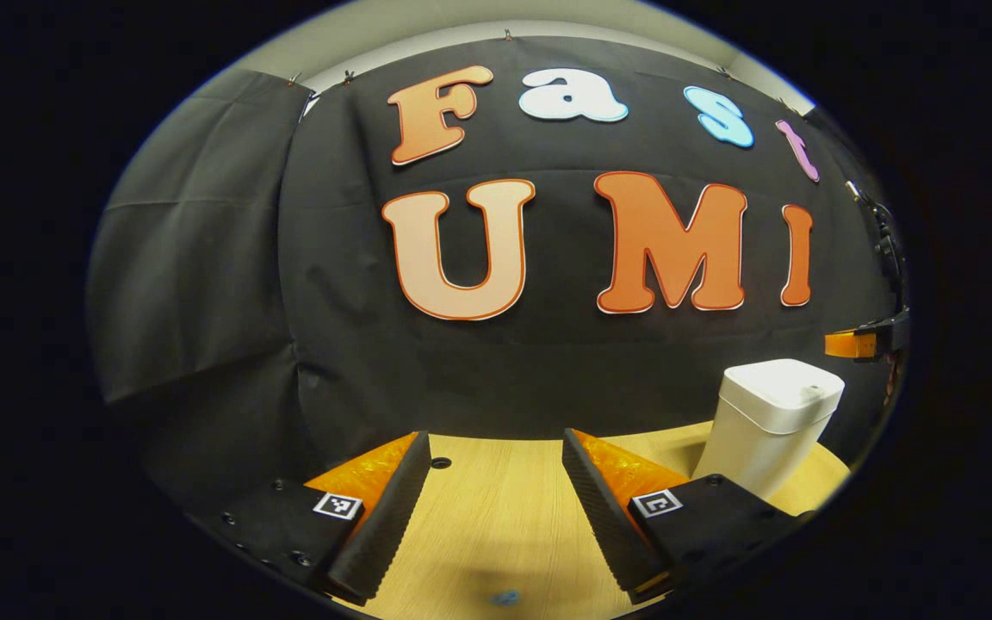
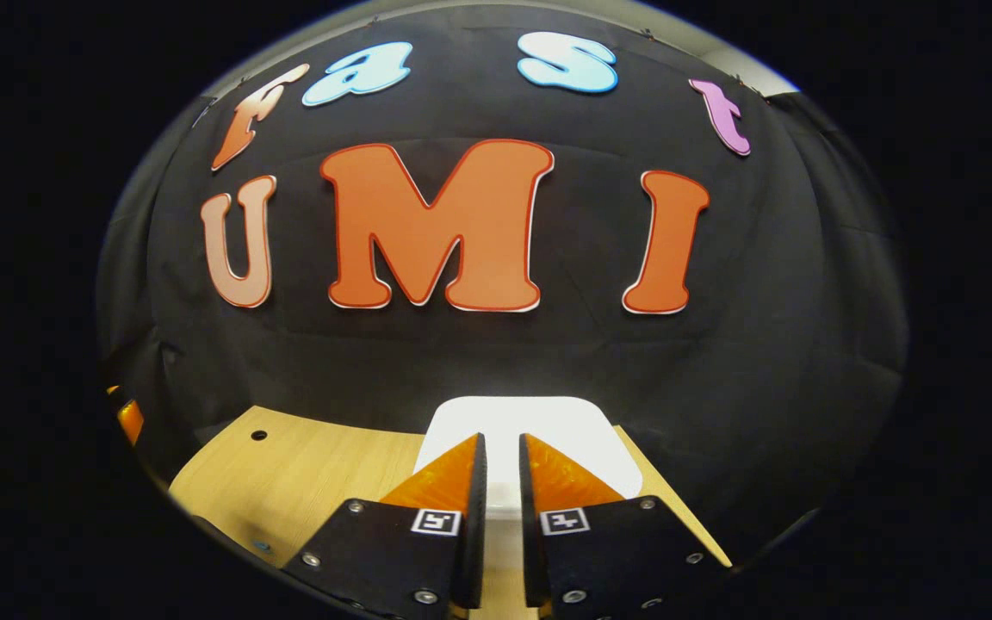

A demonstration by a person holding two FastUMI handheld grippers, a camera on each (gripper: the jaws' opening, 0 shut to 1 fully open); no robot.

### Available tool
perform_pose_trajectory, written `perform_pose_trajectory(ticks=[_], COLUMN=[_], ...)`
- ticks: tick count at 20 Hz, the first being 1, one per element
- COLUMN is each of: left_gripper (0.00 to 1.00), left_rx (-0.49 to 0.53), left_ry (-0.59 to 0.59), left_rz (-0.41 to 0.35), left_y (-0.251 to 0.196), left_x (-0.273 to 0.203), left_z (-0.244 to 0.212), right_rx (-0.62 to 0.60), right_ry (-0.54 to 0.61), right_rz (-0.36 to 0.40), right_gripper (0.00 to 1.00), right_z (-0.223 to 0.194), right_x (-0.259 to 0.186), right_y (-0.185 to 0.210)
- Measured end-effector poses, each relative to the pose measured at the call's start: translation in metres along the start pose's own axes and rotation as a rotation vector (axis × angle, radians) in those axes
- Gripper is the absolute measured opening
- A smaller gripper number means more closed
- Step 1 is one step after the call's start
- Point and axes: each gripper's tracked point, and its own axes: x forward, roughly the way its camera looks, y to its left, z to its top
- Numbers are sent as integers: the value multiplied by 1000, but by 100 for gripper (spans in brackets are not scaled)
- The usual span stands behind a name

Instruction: Press the lid of the desktop garbage bin to open it, pick up the crumpled paper on the desktop and throw it into the bin, then pick up the pop can on the desktop and drop it into the bin, and finally close the garbage bin lid.

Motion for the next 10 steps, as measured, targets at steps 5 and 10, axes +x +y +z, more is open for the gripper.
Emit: perform_pose_trajectory(ticks=[5,10], left_gripper=[98,98], left_rx=[-2,0], left_ry=[17,32], left_rz=[32,53], left_y=[5,6], left_x=[-2,-3], left_z=[-6,-10], right_rx=[22,36], right_ry=[40,83], right_rz=[-9,-3], right_gripper=[1,1], right_z=[-8,-19], right_x=[14,27], right_y=[-10,-16])
